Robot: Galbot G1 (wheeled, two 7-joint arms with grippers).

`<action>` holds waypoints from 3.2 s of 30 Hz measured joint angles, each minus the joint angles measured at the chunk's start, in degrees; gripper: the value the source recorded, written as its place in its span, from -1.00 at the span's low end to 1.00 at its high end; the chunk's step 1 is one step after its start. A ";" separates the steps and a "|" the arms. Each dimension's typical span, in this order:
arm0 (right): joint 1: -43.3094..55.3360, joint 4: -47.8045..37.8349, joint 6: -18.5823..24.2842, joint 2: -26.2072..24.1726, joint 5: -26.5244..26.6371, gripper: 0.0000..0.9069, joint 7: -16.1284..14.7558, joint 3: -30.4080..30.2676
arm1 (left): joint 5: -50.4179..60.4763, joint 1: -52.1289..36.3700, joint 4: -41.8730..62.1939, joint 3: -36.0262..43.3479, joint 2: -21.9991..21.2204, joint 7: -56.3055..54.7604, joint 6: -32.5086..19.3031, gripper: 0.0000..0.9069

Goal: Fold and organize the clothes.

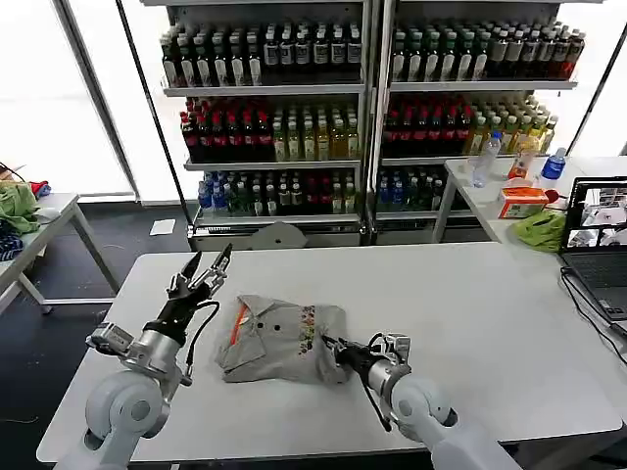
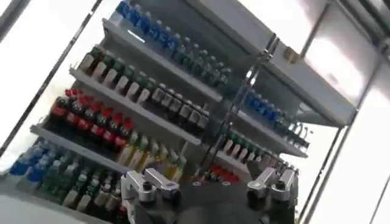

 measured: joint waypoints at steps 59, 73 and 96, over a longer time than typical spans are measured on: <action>-34.94 22.41 29.08 -0.76 -34.63 1.00 -9.00 35.36 | 27.03 20.64 -8.51 -9.96 -4.50 6.28 -1.88 1.00; -43.10 25.18 35.59 3.81 -38.66 1.00 -11.16 37.49 | 35.96 26.50 -9.02 -14.30 -8.68 9.31 -7.29 1.00; -47.24 25.70 39.63 5.84 -37.71 1.00 -12.29 40.57 | 39.77 28.07 -10.60 -17.97 -7.94 14.16 -7.65 1.00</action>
